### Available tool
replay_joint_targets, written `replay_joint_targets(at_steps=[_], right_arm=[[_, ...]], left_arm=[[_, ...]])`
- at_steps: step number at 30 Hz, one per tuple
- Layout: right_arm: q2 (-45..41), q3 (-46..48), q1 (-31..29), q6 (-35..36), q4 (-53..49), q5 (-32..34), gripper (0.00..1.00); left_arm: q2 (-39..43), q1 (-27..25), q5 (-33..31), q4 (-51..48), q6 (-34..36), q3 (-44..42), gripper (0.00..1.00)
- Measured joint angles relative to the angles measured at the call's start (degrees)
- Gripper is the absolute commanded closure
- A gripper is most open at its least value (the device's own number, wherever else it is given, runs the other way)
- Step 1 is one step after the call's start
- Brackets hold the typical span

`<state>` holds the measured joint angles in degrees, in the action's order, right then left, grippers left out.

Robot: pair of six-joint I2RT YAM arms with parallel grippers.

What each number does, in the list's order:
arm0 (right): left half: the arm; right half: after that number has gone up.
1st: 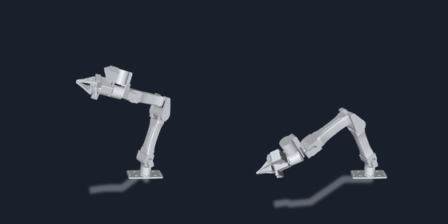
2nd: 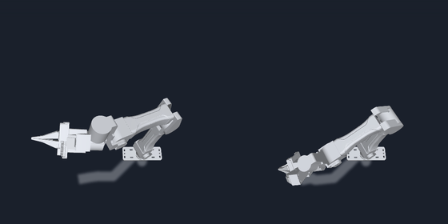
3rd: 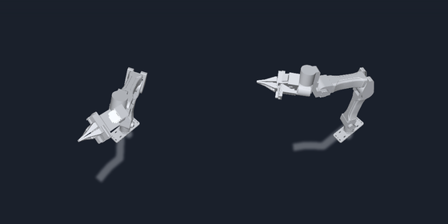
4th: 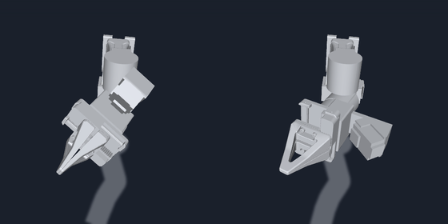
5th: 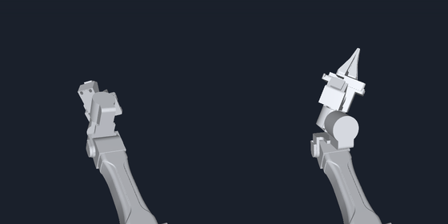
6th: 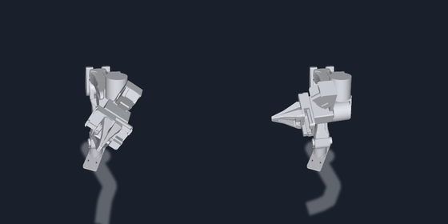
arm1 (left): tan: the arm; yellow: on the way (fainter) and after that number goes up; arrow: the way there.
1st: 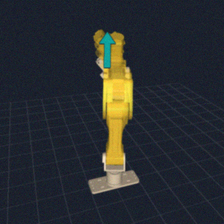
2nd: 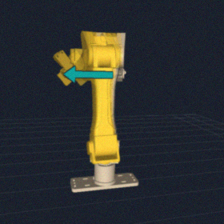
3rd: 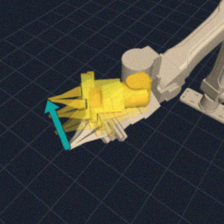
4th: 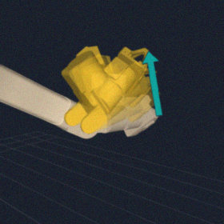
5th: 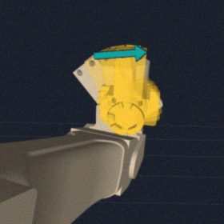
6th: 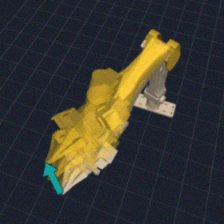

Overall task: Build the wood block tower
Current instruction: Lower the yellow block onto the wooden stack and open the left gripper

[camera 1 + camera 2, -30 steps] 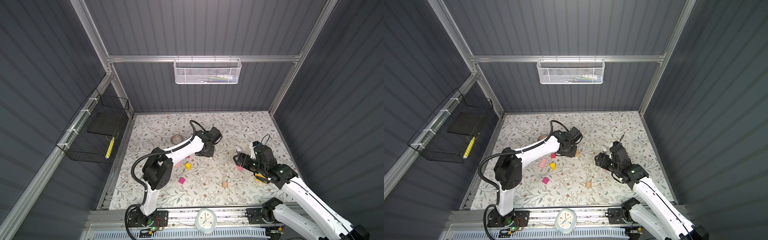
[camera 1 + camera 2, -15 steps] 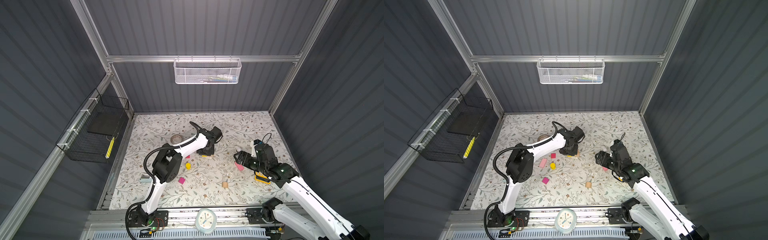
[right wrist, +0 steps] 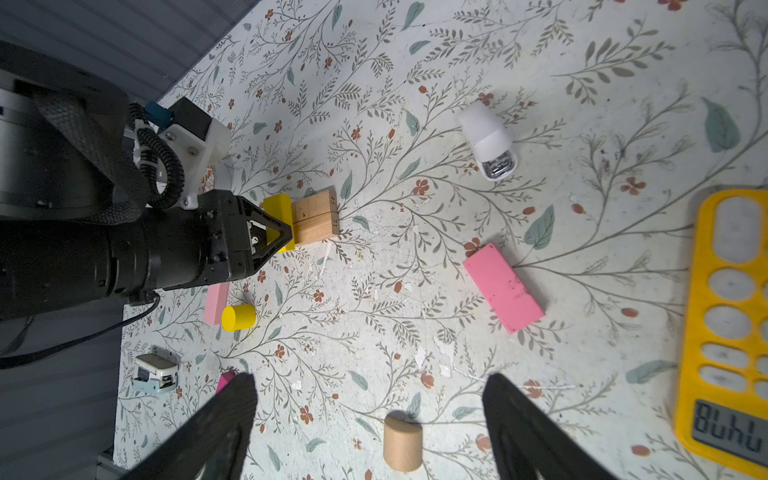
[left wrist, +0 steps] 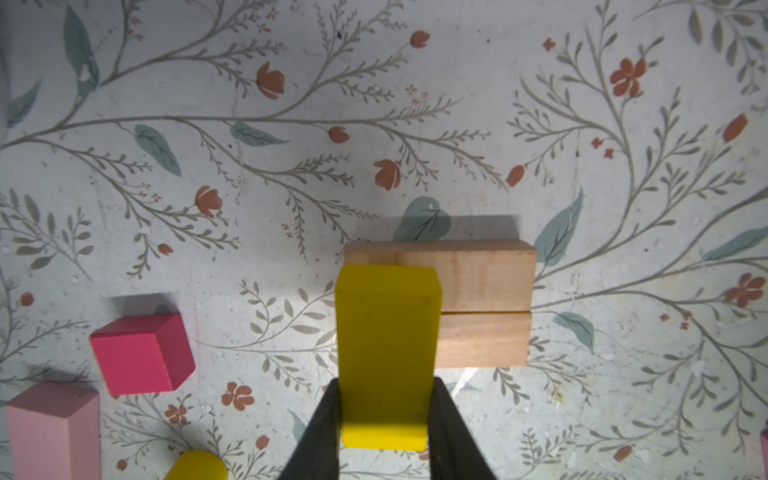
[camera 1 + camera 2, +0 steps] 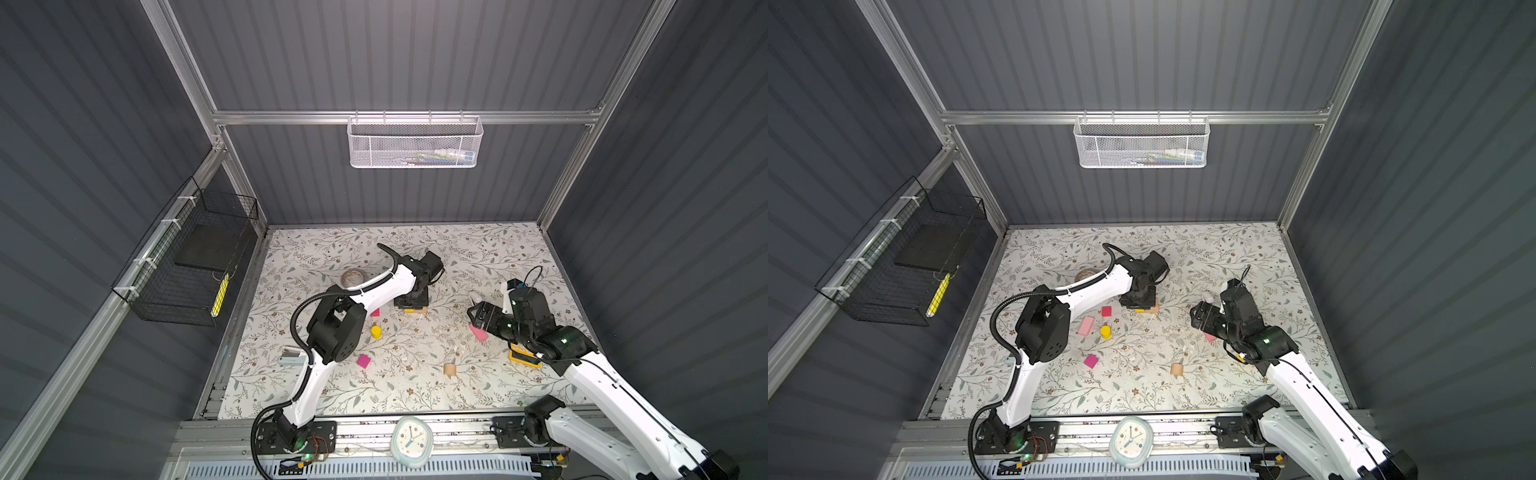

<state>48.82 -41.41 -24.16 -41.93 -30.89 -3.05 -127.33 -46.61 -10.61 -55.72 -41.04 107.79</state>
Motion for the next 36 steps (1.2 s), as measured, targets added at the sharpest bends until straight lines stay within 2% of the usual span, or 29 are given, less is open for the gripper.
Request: replay_joint_targets(at_steps=[23,36], right_arm=[[-0.1,0.0,0.2,0.0,0.1,-0.2,0.13],[-0.8,0.3,0.2,-0.1,0.8,-0.3,0.13]], left_arm=[[-2.4,0.0,1.4,0.4,-0.2,2.1,1.00],[-2.5,0.0,1.2,0.2,-1.3,2.1,0.92]])
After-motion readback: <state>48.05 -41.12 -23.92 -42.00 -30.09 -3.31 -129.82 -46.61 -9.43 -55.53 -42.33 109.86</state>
